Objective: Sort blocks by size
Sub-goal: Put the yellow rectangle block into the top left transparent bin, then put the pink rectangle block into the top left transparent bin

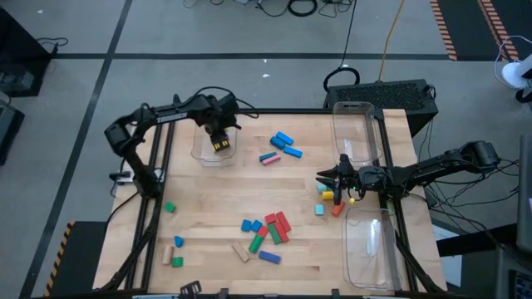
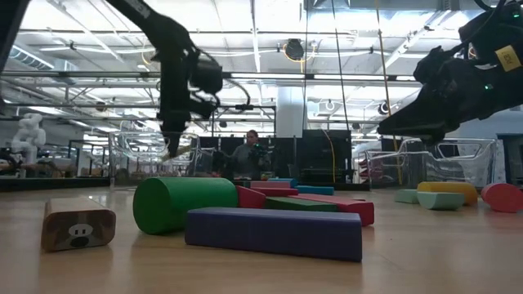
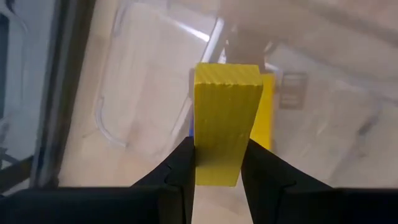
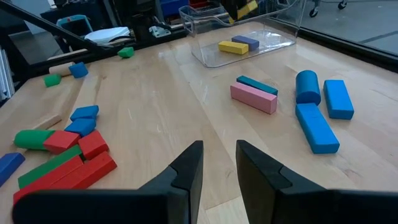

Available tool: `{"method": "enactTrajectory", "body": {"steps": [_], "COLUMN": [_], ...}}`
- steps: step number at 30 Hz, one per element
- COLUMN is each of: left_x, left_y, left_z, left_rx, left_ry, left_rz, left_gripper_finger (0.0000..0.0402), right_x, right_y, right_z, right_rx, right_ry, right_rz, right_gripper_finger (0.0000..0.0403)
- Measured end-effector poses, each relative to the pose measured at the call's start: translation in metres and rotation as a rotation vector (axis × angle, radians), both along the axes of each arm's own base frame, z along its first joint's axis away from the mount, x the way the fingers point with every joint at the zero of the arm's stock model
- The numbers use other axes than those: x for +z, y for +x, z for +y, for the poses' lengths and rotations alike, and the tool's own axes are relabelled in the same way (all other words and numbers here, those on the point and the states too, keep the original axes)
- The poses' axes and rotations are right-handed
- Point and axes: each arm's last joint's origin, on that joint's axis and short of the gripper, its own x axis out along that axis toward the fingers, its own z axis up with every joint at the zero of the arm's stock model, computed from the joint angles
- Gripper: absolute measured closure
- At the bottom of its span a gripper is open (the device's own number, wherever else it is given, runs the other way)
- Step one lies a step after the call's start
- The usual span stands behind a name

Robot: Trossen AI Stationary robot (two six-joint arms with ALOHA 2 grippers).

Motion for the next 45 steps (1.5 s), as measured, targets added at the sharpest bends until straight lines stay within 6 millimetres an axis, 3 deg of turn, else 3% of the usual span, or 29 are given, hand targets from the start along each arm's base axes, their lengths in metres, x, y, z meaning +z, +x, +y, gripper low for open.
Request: {"method": "enactTrajectory", "body": {"steps": [7,16,24,32,37,45], "left_x": [-0.021,-0.028,-0.027,-0.026,-0.01,0.05], "left_y": [-0.007,-0.005,-0.001,0.0,0.0,0.0], "left_z": [0.019,0.025,0.029,0.029,0.024,0.002], "left_rx": [0.058,0.025,0.031,0.05,0.044,-0.02], "left_ry": [-0.047,0.009,0.054,0.064,0.089,0.201], "left_rz": [0.058,0.097,0.053,0.037,-0.029,-0.312], "left_gripper_finger": [0.0301,0.0214,0.0207,0.0206,0.0205,0.0205], "right_x": [0.0,0.005,0.018,0.043,0.051,0.053], "right_y": [0.0,0.001,0.012,0.036,0.057,0.104], "right_z": [0.0,0.0,0.001,-0.007,-0.018,-0.039], "right_rx": [-0.004,0.005,0.008,0.003,0.009,0.018], "right_ry": [0.013,-0.018,-0.03,-0.172,-0.221,-0.326], "right_rz": [-0.003,-0.039,0.021,0.145,0.268,0.408], "right_gripper_finger": [0.0323,0.0323,0.0322,0.0322,0.0311,0.0241]}}
